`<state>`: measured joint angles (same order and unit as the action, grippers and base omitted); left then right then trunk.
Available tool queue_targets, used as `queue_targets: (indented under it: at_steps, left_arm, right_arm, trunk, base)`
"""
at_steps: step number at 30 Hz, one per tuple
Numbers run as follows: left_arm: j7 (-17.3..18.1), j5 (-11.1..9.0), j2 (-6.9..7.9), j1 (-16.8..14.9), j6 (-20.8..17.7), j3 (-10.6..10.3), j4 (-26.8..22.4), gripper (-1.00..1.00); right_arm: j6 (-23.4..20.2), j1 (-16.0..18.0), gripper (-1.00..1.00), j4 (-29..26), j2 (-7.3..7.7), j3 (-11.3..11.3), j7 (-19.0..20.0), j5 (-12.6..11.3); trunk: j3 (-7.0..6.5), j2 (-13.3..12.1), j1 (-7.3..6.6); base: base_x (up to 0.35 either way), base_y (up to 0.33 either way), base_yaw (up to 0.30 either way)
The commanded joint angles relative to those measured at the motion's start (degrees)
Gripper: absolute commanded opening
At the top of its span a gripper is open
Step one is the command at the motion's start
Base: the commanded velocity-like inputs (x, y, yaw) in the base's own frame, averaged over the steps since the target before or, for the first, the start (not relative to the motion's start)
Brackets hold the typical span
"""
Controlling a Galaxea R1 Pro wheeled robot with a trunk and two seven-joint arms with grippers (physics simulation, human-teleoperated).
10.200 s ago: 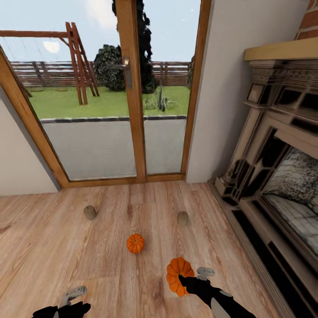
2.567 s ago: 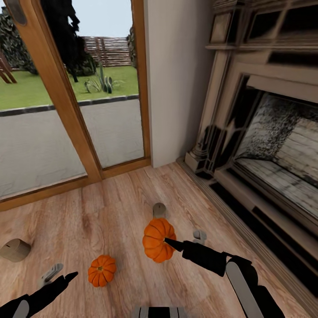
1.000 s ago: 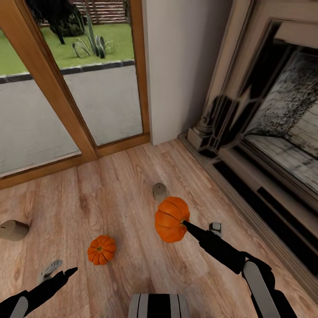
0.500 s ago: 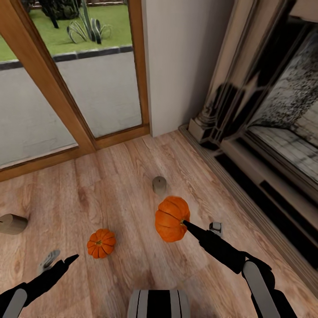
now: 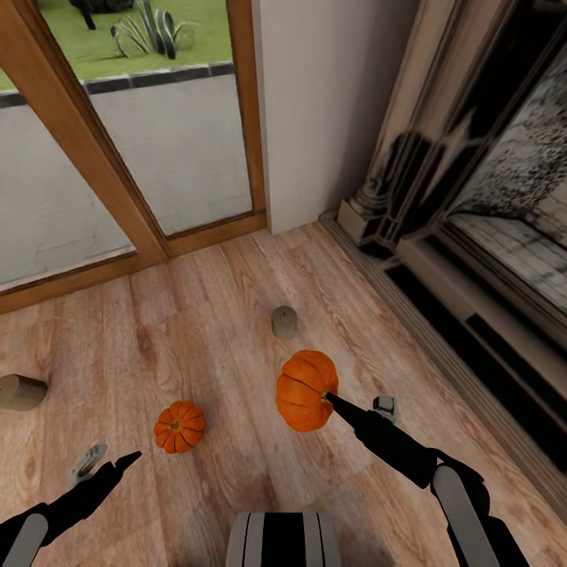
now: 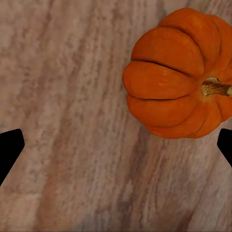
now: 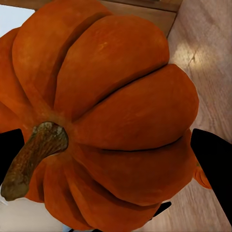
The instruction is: Place each of the two pumpkins and all three candles from the living room inside a cabinet in the living room (use any cabinet), then make sure every cabinet is closed, and position the cauldron so it is next to a table in the living room.
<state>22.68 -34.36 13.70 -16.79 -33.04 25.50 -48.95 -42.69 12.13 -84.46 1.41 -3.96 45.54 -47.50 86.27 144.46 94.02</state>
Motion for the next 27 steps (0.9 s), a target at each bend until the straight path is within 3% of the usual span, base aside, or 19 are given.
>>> queue_targets:
  at_steps: [1,27]
  left_arm:
    - [0.0,0.0,0.00,0.0,0.0,0.0,0.0,1.00]
    - [0.0,0.0,0.35,0.0,-0.4,0.1,-0.1,1.00]
  right_arm:
    - [0.0,0.0,-1.00,0.0,0.00,0.0,0.0,-0.1]
    - [0.0,0.0,-1.00,0.0,0.00,0.0,0.0,0.0]
  trunk:
    - [0.00,0.0,0.00]
    - [0.00,0.0,0.00]
  base:
    - [0.000,0.000,0.000]
    - [0.105,-0.038,0.000]
